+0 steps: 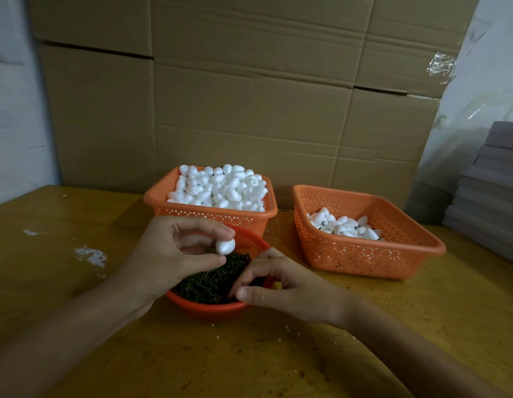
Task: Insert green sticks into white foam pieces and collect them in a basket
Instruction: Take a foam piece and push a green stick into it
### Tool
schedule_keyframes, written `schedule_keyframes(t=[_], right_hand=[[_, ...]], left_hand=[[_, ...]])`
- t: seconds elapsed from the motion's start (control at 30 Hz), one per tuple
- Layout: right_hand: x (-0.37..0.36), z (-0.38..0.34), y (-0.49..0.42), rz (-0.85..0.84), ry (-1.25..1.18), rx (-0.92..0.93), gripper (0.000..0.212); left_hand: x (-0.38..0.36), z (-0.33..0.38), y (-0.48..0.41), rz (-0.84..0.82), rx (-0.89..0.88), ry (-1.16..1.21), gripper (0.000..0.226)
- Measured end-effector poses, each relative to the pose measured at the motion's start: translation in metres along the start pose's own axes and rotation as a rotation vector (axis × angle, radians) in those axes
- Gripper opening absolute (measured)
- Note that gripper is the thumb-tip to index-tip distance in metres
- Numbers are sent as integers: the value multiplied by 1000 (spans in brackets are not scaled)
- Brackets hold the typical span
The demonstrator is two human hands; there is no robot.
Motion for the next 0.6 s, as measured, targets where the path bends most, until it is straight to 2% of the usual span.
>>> schedule_keyframes(t=[0.6], right_hand=[[1,-1,0,21,-20,18,20]], left_hand=[[0,3,2,-18,14,-68,33]])
Point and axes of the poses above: each hand's wrist, its own y-axis away from the middle knuckle, its own x-axis out of the back of the hand, z = x × y, the point moved 3 cm from there along -y, towards the middle knuckle, and after that the axes turned 8 degrees about x, right-handed, at the moved point
